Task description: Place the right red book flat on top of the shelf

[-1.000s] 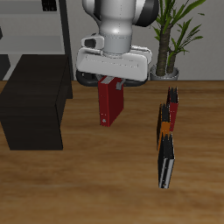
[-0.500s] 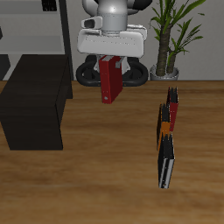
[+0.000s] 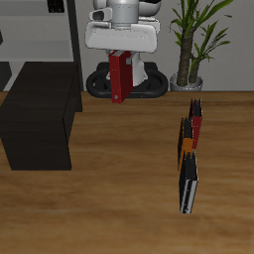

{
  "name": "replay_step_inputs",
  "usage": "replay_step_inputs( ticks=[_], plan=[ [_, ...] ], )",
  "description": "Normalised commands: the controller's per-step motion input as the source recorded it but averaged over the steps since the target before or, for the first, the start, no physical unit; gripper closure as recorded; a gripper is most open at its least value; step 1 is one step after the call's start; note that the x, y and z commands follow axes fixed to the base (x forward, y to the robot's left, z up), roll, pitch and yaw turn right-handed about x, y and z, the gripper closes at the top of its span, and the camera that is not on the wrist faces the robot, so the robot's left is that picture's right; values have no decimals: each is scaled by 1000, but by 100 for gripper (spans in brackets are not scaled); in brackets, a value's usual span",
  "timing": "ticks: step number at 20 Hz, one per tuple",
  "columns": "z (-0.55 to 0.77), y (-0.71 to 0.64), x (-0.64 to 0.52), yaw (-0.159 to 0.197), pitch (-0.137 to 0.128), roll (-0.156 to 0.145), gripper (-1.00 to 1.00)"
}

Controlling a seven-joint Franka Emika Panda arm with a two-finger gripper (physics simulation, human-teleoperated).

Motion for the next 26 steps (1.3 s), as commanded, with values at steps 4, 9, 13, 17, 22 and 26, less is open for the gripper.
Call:
replay_step_inputs(
  ticks=[4, 9, 13, 17, 22, 26],
  plan=[
    [88, -56, -200, 79, 3, 2, 100],
    [296, -98, -33, 98, -46, -134, 100],
    [371, -10, -147, 99, -80, -129, 100],
    [382, -29, -125, 82, -61, -108, 100],
    [142, -177, -25, 38, -22, -126, 100],
    [23, -314, 53, 62, -9, -139, 100]
  ],
)
